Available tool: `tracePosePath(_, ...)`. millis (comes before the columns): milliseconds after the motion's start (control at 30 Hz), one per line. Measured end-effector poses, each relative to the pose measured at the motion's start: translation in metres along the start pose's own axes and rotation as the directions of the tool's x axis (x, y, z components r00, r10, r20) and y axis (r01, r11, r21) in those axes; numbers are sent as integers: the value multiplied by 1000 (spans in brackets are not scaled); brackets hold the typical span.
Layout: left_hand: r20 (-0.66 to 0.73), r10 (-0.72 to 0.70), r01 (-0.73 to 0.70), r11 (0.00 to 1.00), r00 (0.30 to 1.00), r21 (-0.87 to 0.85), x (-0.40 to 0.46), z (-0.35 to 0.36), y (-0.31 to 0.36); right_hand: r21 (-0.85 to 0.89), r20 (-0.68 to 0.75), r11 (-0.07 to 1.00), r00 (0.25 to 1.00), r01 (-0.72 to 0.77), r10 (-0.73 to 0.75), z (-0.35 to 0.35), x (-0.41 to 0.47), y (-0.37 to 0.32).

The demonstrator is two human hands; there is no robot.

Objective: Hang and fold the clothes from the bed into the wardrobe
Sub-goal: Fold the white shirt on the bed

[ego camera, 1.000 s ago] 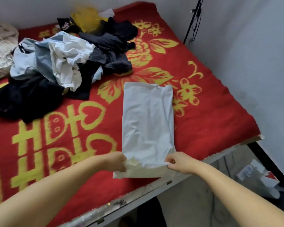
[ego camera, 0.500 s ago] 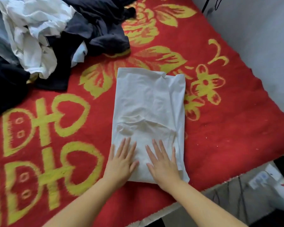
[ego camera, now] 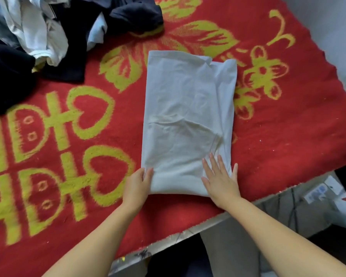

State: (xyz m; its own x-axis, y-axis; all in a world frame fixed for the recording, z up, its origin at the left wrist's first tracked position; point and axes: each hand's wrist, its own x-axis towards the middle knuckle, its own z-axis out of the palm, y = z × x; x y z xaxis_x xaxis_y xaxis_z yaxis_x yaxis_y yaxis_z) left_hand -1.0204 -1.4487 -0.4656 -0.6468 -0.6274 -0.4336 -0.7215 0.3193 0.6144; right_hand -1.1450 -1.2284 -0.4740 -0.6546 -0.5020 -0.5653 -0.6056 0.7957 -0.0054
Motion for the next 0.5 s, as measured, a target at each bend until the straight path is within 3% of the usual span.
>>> tracePosePath(100,-35,-64,72,956,997,284,-1,-6,-7,-20,27,1000,999,-19,19,0,-4,-7)
tracePosePath(167,-105,9,31,928,994,372,4,-13,-6,2,-21,1000,1000,15,-15,-5,-8,-17)
tracePosePath(233,-72,369,-298,837,927,458,0,-13,-1,26,-32,985,985,172,-171,-3,-18,-25)
tracePosePath(300,198,655,-630,530,730,568,-15,-5,-1,-27,25,957,958,288,-287,5,-28,-29)
tracePosePath(367,490,601,-748,304,631,590,-32,5,-5,-59,47,967,968,249,-246,12,-36,-32)
tracePosePath(400,549,521,-739,285,654,610,-37,8,-7,-42,34,980,980,195,-194,13,-38,-33)
tracePosePath(467,496,469,-670,355,731,652,-31,4,-10,-30,8,995,996,94,-94,9,-33,-32)
tracePosePath(500,477,480,-662,369,737,652,-23,1,-8,-43,-23,996,997,74,-75,9,-26,-27)
